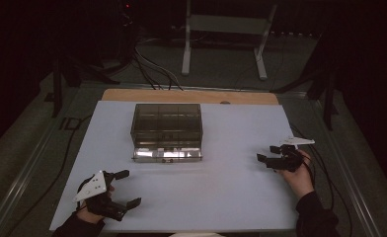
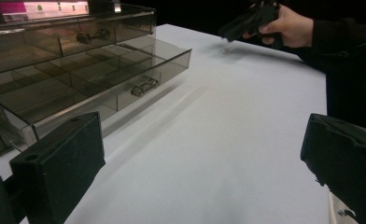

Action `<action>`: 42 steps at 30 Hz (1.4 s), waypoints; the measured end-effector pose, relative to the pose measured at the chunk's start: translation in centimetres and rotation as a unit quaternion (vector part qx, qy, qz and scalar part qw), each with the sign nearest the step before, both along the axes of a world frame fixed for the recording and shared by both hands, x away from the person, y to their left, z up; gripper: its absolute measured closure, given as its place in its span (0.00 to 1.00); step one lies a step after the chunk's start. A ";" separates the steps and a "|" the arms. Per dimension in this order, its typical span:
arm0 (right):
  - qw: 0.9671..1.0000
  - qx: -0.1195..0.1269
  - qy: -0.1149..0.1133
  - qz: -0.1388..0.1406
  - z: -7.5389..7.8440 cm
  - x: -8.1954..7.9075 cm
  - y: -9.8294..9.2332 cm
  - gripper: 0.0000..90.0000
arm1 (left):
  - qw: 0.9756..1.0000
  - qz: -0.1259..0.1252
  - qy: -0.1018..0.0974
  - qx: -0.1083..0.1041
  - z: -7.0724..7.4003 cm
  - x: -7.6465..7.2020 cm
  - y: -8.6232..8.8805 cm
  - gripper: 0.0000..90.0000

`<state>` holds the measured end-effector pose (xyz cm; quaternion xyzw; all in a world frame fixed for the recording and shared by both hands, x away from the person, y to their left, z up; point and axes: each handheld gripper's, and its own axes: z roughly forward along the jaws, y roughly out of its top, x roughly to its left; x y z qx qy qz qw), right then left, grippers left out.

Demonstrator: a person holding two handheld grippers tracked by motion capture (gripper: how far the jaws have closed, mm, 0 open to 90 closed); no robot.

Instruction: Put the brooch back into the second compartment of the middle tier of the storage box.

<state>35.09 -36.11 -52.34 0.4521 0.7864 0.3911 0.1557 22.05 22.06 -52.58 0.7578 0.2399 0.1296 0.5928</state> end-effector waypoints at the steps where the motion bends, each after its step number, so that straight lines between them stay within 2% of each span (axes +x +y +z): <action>1: 1.000 -0.006 0.003 0.002 -0.2 0.1 -0.1 0.36 | 1.000 0.000 0.001 -0.001 0.0 0.0 0.0 0.01; 3: 1.000 -0.016 0.011 0.005 -0.5 0.1 -0.3 0.42 | 1.000 0.000 0.001 0.000 0.0 0.0 0.0 0.01; 5: 1.000 -0.021 0.011 0.006 -0.5 0.2 -0.3 0.43 | 1.000 -0.001 0.001 0.001 0.0 0.0 0.0 0.01; 7: 0.999 -0.030 0.014 0.007 -0.7 0.3 -0.4 0.48 | 1.000 -0.001 0.001 0.001 0.0 0.0 0.0 0.01; 11: 0.999 -0.038 0.020 0.010 -1.1 0.6 -0.5 0.59 | 1.000 -0.002 -0.001 0.000 0.0 0.0 0.0 0.01; 16: 0.999 -0.039 0.026 0.014 -1.1 0.6 -0.6 0.67 | 1.000 -0.003 0.000 -0.001 0.0 0.0 0.0 0.01; 18: 0.998 -0.047 0.023 0.016 -1.1 0.5 -0.5 0.69 | 1.000 -0.002 0.000 0.000 0.0 -0.1 0.0 0.01; 22: 0.998 -0.061 0.025 0.025 -0.9 0.2 -0.1 0.81 | 1.000 -0.002 -0.001 -0.001 0.0 -0.1 0.0 0.01; 25: 0.997 -0.061 0.030 0.035 -0.8 -0.1 0.1 0.90 | 1.000 -0.003 -0.001 0.003 0.0 -0.1 0.0 0.01; 34: 0.996 -0.066 0.034 0.045 -0.7 -0.5 0.2 0.95 | 1.000 -0.004 -0.002 0.000 0.1 -0.1 0.0 0.01; 39: 0.997 -0.056 0.034 0.040 -0.8 -0.5 0.0 0.96 | 1.000 -0.004 -0.001 0.003 0.0 -0.1 0.0 0.01; 41: 0.997 -0.052 0.033 0.036 -0.8 -0.6 -0.1 0.93 | 1.000 -0.004 -0.002 0.004 0.0 -0.1 0.0 0.01; 42: 0.998 -0.050 0.034 0.033 -0.9 -0.6 -0.2 0.86 | 1.000 -0.004 -0.002 0.003 0.1 -0.1 0.0 0.01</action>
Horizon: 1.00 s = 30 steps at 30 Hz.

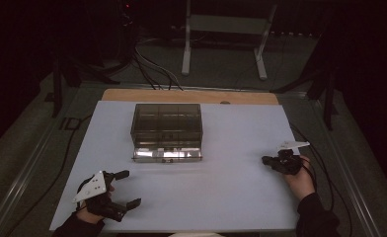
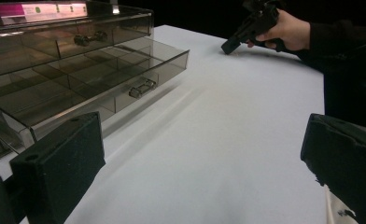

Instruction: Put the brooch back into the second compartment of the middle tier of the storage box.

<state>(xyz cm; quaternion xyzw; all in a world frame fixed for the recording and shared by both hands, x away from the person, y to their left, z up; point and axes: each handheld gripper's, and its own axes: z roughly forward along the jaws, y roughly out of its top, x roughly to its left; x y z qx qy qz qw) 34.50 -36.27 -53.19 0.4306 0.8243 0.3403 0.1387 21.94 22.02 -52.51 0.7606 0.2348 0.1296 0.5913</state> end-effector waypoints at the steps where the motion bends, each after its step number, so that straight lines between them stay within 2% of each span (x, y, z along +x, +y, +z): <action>1: 1.000 0.002 0.000 -0.004 0.0 0.0 -0.1 0.82 | 1.000 0.000 0.001 -0.002 0.0 0.0 0.0 0.01; 4: 1.000 0.014 0.004 -0.012 0.0 -0.3 -0.3 0.77 | 1.000 0.001 0.000 0.001 0.0 0.0 0.0 0.01; 8: 1.000 0.023 0.010 -0.014 0.1 -0.8 -0.4 0.76 | 1.000 0.002 0.000 -0.002 0.0 0.0 0.1 0.01; 11: 1.000 0.003 0.013 -0.013 0.1 -1.2 -0.2 0.79 | 1.000 0.001 -0.002 -0.002 0.0 0.0 0.1 0.01; 13: 1.000 -0.011 0.014 -0.016 0.3 -1.3 -0.1 0.86 | 1.000 0.001 -0.002 -0.003 0.1 0.0 0.1 0.01; 17: 0.999 -0.045 0.011 -0.017 0.5 -1.5 0.5 0.93 | 1.000 0.001 -0.003 -0.002 0.1 0.0 0.1 0.01; 21: 0.998 -0.058 0.009 -0.013 0.6 -1.6 0.7 0.95 | 1.000 0.000 -0.002 -0.001 0.1 0.0 0.1 0.01; 30: 0.999 -0.032 0.002 -0.013 1.4 -1.7 0.8 0.95 | 1.000 -0.001 0.000 0.000 0.0 0.0 0.0 0.01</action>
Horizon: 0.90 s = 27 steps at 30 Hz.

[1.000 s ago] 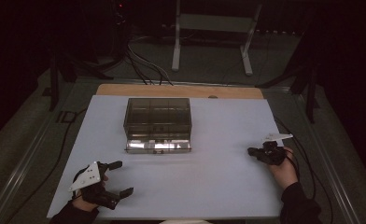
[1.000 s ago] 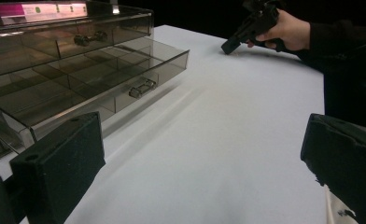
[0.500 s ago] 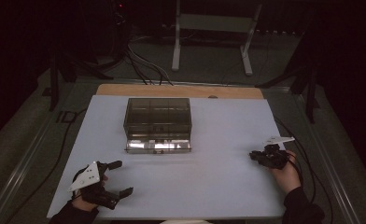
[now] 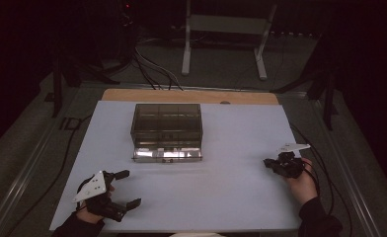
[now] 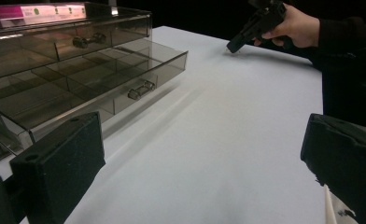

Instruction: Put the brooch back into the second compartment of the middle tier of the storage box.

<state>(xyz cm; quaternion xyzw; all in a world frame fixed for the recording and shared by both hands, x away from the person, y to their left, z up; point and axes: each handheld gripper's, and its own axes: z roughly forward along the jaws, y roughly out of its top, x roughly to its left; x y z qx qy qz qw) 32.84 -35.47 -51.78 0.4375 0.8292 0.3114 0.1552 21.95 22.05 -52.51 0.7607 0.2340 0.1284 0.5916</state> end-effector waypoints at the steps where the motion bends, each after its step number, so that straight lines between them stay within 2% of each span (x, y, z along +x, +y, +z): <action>1: 1.000 0.003 -0.001 -0.001 0.1 0.0 0.1 0.95 | 1.000 0.000 0.000 0.001 0.0 0.0 0.0 0.01; 12: 1.000 0.012 0.006 0.013 0.4 -0.1 0.9 0.95 | 1.000 0.002 0.002 -0.002 0.0 0.0 0.0 0.01; 27: 0.999 0.019 -0.003 0.041 1.8 -0.1 2.8 0.95 | 1.000 0.005 0.004 -0.005 -0.1 0.1 0.0 0.01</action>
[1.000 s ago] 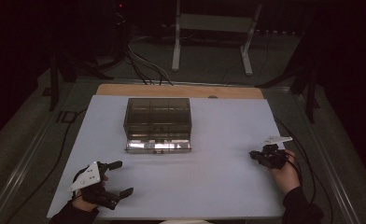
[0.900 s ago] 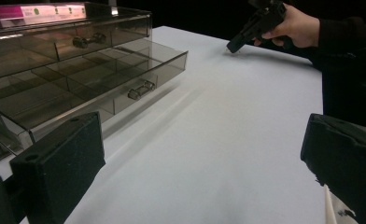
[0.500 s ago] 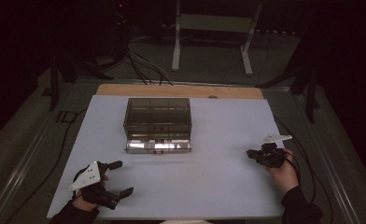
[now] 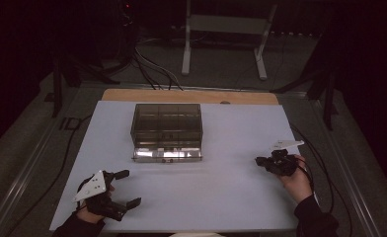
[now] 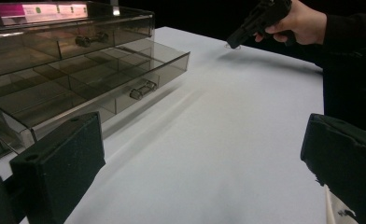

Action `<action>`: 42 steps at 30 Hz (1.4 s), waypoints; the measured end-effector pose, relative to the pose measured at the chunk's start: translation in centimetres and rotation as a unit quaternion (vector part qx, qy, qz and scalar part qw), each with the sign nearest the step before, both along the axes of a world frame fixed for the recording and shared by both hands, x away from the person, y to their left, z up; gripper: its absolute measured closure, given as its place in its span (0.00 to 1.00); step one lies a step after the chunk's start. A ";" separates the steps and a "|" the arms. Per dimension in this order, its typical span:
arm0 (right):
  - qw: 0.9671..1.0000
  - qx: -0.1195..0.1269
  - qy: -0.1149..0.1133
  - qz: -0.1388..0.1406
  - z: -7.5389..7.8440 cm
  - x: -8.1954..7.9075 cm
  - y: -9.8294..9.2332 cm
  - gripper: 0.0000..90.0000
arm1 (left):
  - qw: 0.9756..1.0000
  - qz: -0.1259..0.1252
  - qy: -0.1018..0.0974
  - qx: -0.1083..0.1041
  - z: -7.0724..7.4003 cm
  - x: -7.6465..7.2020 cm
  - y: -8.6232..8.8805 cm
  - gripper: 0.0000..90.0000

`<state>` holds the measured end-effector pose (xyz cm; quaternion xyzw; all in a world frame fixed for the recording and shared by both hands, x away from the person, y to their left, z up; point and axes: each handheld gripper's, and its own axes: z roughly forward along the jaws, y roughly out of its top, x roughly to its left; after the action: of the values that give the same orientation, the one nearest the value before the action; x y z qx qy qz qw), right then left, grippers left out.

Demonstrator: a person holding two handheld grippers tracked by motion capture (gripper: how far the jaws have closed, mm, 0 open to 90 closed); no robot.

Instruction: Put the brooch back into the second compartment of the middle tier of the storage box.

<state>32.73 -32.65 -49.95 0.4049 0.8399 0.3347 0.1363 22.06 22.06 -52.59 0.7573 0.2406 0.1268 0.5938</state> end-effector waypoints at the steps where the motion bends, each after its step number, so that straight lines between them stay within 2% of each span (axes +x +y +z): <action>1: 1.000 0.001 -0.001 0.002 0.1 0.0 0.2 0.95 | 1.000 0.000 0.000 0.001 0.0 0.0 0.0 0.01; 8: 1.000 0.001 0.000 0.018 0.6 0.4 1.3 0.95 | 1.000 -0.004 0.000 0.001 0.0 0.0 -0.1 0.01; 23: 0.998 0.005 -0.018 0.057 2.7 0.9 4.5 0.95 | 1.000 -0.002 0.000 0.003 0.0 -0.1 -0.1 0.01; 30: 0.996 0.005 -0.030 0.084 4.1 1.3 6.8 0.95 | 1.000 -0.005 0.000 0.004 0.1 -0.1 -0.1 0.01; 42: 0.992 0.009 -0.036 0.120 5.7 2.1 10.0 0.95 | 1.000 -0.003 -0.003 0.005 0.2 -0.1 -0.1 0.01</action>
<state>34.87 -22.60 -44.29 0.2906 0.8737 0.3706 0.1216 21.94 22.00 -52.39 0.7606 0.2358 0.1282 0.5911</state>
